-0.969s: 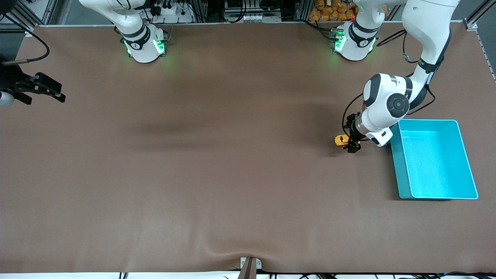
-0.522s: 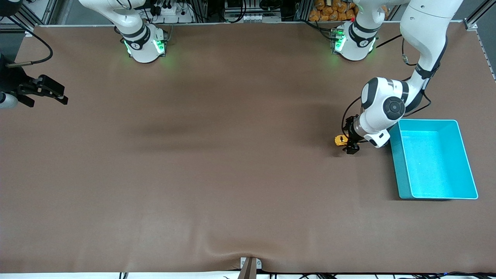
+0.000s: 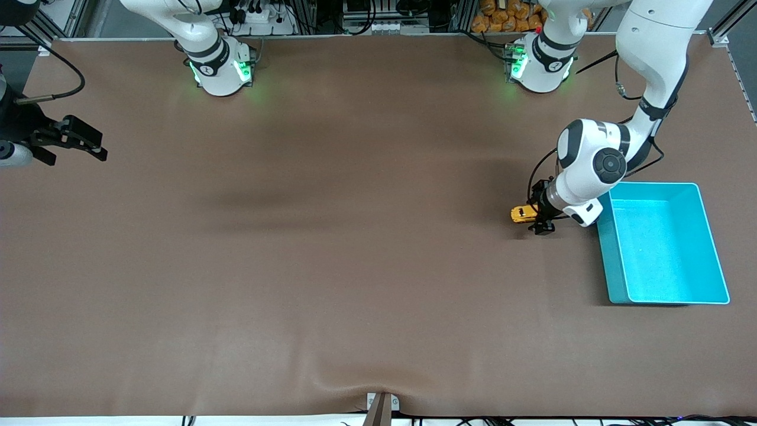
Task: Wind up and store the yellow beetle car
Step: 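Lower the left gripper onto the yellow car and close it, then lift the car with the left gripper and carry it over the box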
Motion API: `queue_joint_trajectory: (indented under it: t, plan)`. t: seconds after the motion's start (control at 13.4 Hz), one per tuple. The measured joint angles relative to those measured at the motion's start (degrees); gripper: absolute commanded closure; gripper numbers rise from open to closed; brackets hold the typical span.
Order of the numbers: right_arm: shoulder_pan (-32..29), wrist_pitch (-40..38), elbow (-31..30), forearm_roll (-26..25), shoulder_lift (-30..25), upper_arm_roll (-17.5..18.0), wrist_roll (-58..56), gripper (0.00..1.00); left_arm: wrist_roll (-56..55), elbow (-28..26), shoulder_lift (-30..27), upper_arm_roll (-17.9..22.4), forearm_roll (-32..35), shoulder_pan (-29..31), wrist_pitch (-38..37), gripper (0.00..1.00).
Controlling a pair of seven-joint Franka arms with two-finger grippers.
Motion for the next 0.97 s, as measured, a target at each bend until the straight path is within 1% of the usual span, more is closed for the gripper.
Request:
queue_joint_trajectory:
  t: [0.45, 0.75, 0.97]
  plan:
    - [0.0, 0.0, 0.1, 0.0, 0.0, 0.0, 0.0, 0.0, -1.5, 0.0, -0.1, 0.0, 0.4, 0.0, 0.1, 1.0]
    - [0.0, 0.0, 0.1, 0.0, 0.0, 0.0, 0.0, 0.0, -1.4, 1.0, -1.6, 0.0, 5.4, 0.0, 0.6, 1.0]
    - [0.0, 0.0, 0.1, 0.0, 0.0, 0.0, 0.0, 0.0, -1.3, 1.6, -4.0, 0.0, 10.2, 0.0, -2.0, 1.0]
